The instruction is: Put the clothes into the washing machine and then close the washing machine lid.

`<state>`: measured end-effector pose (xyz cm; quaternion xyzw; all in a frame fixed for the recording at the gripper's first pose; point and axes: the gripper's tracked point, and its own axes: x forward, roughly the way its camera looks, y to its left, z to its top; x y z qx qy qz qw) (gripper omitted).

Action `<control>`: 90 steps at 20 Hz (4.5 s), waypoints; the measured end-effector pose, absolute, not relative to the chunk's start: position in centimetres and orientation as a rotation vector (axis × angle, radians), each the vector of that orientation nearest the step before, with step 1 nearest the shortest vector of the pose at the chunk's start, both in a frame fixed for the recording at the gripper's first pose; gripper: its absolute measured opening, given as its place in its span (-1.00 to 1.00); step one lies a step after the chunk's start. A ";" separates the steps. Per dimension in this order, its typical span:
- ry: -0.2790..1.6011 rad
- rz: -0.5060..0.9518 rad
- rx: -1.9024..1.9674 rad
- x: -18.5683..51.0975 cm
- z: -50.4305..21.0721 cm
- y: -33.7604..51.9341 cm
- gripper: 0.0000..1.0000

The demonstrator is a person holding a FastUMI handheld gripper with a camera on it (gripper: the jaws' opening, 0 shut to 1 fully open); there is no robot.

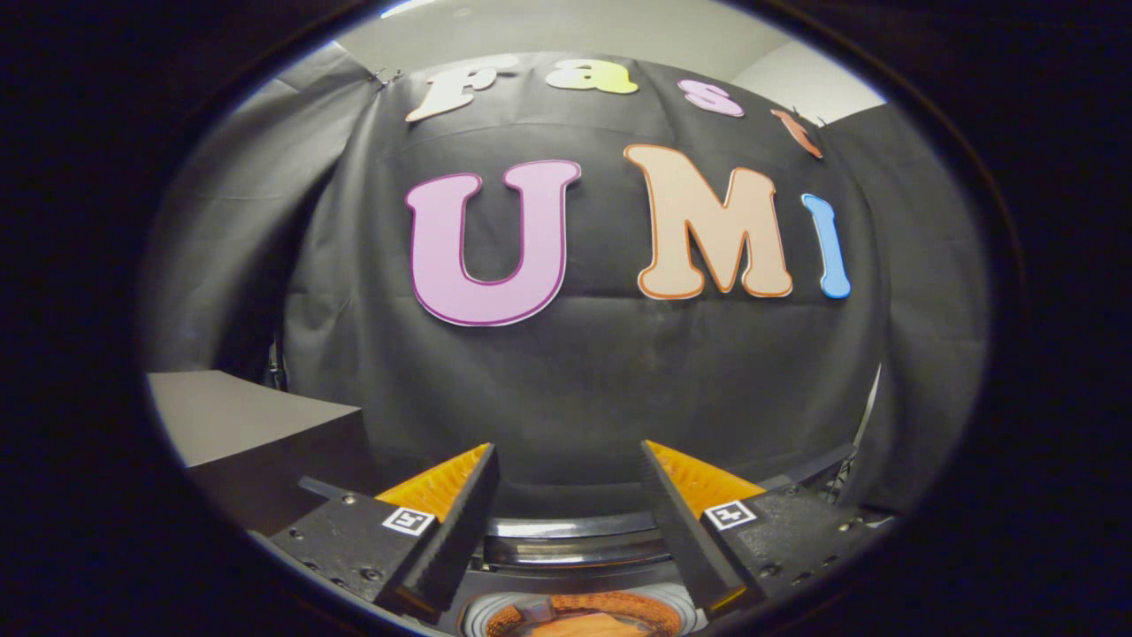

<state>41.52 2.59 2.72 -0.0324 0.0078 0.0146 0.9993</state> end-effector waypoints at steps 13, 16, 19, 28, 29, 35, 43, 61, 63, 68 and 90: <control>0.009 0.057 -0.060 40.0 2.1 2.4 0.95; 0.022 0.058 -0.060 39.8 1.6 2.3 0.95; 0.093 0.027 -0.062 39.8 -0.4 1.3 0.94; 0.186 0.011 -0.040 38.7 -4.4 0.4 0.95; 0.182 0.010 -0.036 38.4 -4.3 0.4 0.95; 0.164 0.001 -0.035 35.9 -3.2 -0.1 0.95; 0.139 0.013 -0.020 30.2 -1.3 -1.1 0.95; 0.172 0.140 0.138 15.9 4.8 -1.1 0.93; 0.138 0.147 0.149 14.3 5.8 -1.2 0.93; 0.041 0.113 0.041 10.8 6.5 -3.6 0.92; -0.007 0.260 -0.030 -1.8 5.5 -4.5 0.93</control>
